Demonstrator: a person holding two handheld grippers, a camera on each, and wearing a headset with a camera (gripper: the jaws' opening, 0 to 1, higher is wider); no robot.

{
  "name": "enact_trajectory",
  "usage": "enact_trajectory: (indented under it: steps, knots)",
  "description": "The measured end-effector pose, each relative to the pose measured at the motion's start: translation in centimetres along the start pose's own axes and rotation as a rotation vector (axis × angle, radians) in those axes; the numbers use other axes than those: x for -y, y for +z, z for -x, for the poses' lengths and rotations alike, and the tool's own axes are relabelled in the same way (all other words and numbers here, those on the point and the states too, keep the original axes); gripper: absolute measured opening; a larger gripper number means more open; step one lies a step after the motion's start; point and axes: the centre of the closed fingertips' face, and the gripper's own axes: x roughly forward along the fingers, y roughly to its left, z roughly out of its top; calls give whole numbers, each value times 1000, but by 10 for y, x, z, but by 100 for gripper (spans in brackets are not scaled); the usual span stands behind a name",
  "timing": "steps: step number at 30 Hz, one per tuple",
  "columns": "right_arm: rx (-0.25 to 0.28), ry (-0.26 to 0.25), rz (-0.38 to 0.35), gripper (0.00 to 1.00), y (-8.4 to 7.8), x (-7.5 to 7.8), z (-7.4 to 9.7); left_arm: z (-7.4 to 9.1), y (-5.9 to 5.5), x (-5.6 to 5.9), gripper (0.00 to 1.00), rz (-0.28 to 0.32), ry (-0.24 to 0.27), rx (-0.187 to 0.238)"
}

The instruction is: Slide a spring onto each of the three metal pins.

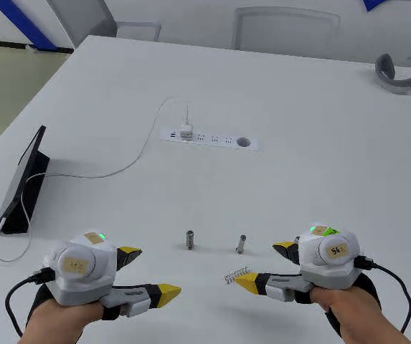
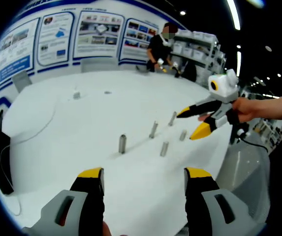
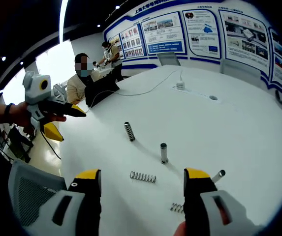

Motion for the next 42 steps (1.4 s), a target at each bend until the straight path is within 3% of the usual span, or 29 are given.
enact_trajectory:
  steps: [23,42]
  knots:
    - [10,-47,-79,75,-31,1,28,-20,10,9,68,-22,-32,-7]
    - [24,-91,-102,79,-39,17,56,-58,17,41,68,-82,-119,-45]
